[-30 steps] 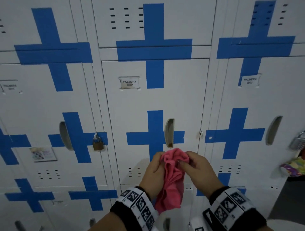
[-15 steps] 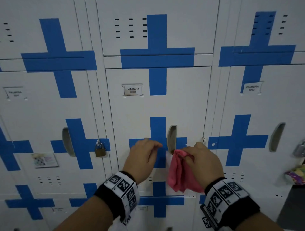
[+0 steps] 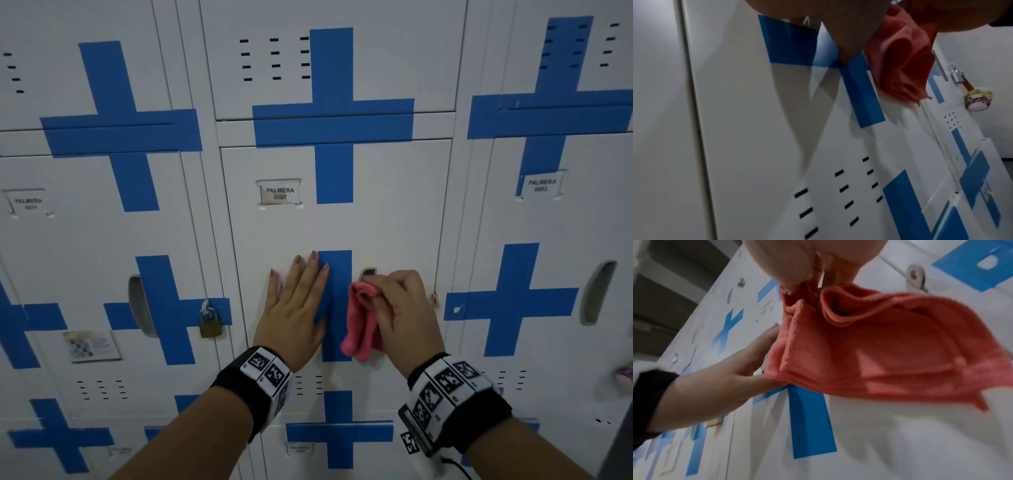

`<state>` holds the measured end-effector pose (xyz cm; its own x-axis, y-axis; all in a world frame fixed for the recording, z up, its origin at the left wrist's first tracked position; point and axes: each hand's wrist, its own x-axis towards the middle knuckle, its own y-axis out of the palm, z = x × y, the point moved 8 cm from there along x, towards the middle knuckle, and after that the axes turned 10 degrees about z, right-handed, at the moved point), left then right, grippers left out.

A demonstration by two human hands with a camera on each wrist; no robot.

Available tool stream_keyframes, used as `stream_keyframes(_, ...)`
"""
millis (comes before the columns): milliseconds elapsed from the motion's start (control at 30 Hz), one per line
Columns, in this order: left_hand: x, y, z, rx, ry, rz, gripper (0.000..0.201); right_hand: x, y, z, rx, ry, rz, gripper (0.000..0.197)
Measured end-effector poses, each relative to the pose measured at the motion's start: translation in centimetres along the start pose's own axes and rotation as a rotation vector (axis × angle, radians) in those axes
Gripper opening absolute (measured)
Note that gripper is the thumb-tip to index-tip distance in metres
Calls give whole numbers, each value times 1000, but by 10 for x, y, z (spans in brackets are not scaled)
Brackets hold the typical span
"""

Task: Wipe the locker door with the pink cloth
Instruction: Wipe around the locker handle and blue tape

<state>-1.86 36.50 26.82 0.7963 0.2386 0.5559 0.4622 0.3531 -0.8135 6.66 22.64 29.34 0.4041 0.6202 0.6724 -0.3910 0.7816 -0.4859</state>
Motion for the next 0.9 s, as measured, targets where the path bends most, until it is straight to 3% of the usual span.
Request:
stream_keyframes(100,0,5,4,-6,15,20,89,1,5,-3,134,-1,22,27)
stream_keyframes(267,2,8,5,-9,21,41,88,8,5,-7,-66,-49,-11,22)
stream_keyframes(400,3,9,5,2,19,38,98,15,-6,4,-207,-76,-113,33)
stream_keyframes(500,3,8,4,3,13,35,98,22,3,-2,-292,-20,-15,42)
stream_keyframes(733,4,12,4,15,-2,46,94,-13,27,-10,-734,-125,80,77)
stream_keyframes(900,5,14,4,32,-10,42,94,-14,52,-13,-801,-60,131,93)
